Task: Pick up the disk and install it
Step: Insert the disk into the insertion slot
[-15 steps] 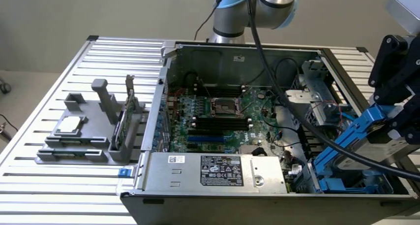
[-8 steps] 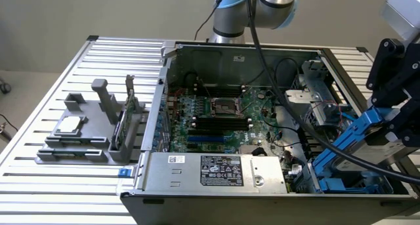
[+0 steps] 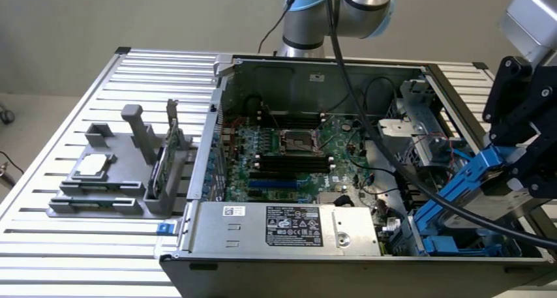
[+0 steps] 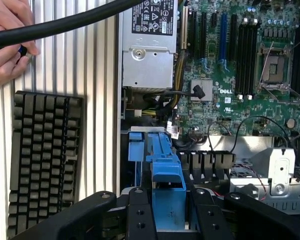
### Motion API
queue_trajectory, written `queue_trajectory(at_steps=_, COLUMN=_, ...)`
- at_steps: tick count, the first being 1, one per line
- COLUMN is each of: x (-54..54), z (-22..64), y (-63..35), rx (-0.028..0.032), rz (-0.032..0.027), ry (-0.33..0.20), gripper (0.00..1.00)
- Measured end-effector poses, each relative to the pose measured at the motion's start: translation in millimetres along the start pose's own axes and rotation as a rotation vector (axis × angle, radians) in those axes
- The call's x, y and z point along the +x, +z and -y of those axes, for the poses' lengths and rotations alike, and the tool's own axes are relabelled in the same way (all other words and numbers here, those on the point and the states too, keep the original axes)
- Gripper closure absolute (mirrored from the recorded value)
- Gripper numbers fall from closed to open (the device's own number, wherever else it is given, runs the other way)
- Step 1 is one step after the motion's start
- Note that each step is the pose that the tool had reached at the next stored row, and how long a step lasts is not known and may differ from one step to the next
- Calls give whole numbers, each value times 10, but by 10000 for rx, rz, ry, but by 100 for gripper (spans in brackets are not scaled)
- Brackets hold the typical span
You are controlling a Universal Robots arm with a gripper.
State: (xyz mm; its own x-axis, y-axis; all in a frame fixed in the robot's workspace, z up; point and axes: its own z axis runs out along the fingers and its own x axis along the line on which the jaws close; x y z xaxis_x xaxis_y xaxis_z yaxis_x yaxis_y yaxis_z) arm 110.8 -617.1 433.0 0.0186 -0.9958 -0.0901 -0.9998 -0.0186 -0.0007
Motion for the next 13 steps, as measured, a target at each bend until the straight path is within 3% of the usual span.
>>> queue_trajectory(at_steps=8, x=3, z=4, y=68, rx=1, rz=18, ry=0, gripper=67)
queue_trajectory(at_steps=11, x=6, z=6, y=92, rx=2, rz=69, ry=-1, gripper=67)
queue_trajectory(at_steps=13, x=7, z=7, y=106, rx=3, rz=137, ry=0, gripper=67)
